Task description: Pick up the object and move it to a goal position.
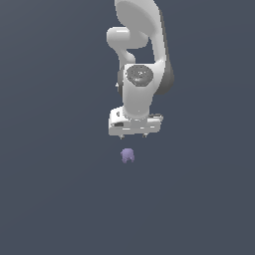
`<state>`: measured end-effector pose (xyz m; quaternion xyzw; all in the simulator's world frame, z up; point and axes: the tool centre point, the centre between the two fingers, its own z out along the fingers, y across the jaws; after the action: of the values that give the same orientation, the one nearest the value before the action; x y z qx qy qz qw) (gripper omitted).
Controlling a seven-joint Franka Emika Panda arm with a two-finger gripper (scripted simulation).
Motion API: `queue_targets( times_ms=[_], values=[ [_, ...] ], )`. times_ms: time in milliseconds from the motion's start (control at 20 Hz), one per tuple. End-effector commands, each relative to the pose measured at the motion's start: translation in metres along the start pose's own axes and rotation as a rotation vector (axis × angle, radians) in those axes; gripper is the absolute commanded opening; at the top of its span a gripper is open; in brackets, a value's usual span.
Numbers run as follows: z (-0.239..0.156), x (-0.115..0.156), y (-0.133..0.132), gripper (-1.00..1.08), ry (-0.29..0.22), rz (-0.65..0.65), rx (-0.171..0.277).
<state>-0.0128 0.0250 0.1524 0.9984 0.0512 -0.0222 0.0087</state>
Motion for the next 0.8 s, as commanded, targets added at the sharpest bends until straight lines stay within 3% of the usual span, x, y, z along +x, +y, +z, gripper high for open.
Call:
queue_targets(
  times_ms=[0, 400, 750],
  values=[
    [-0.001, -0.001, -0.001, 1.00, -0.005, -0.015, -0.003],
    [0.004, 0.002, 0.001, 1.00, -0.001, -0.024, -0.002],
    [0.031, 0.016, 0.013, 1.00, 0.021, -0.068, 0.006]
  ],
)
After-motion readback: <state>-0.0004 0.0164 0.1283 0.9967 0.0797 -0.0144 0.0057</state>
